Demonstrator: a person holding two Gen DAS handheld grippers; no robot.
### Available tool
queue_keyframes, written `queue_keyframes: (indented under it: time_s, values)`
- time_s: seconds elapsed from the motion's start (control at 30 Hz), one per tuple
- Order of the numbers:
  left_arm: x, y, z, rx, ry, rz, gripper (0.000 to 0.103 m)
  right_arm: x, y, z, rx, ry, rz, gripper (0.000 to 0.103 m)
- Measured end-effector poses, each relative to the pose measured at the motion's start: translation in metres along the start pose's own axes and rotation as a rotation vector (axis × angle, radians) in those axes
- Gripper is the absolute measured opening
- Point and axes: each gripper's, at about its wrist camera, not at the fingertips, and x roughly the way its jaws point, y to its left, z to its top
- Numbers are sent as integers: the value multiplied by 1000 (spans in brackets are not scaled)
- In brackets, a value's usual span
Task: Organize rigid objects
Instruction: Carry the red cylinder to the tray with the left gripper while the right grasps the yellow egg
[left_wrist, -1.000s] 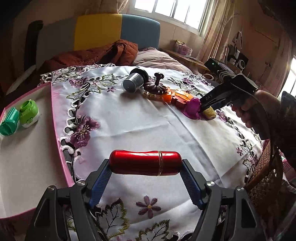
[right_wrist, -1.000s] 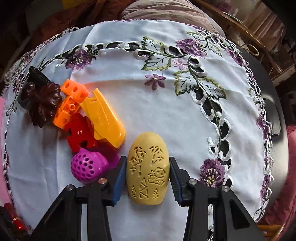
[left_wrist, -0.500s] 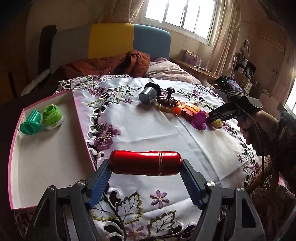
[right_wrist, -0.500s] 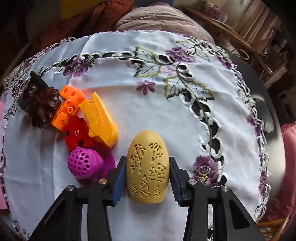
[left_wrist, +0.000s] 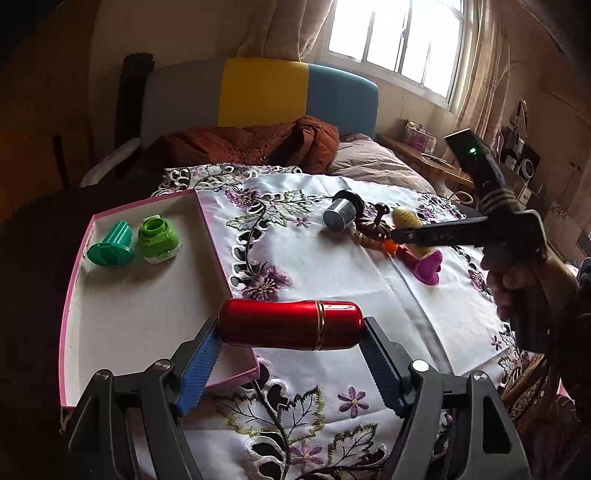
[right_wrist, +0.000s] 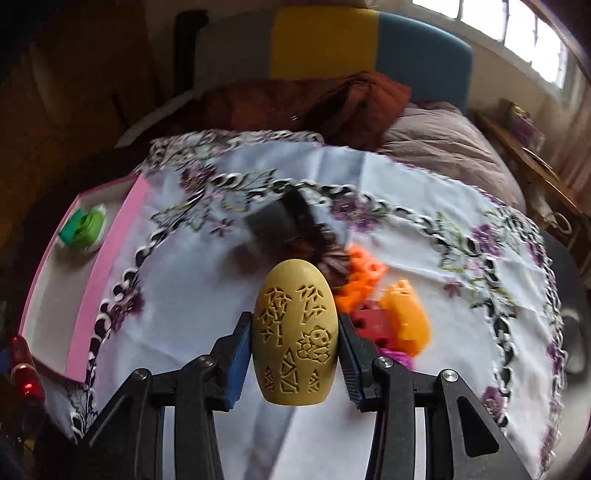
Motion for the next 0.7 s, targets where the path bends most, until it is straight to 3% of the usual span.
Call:
queue_keyframes:
  time_s: [0.17, 0.2, 0.43, 0.7]
  values:
    - [-7, 12, 4, -20, -12, 55, 76, 60, 35, -15, -72, 124, 25, 44]
    - [-9, 15, 5, -27, -15, 68, 76, 59, 35, -16, -61, 71, 25, 44]
    - [-10, 40, 9, -85, -11, 135, 76, 64, 29, -18, -53, 57, 79, 45]
    - [-6, 62, 8, -133, 16, 194, 76, 58, 37, -20, -97, 36, 45, 46]
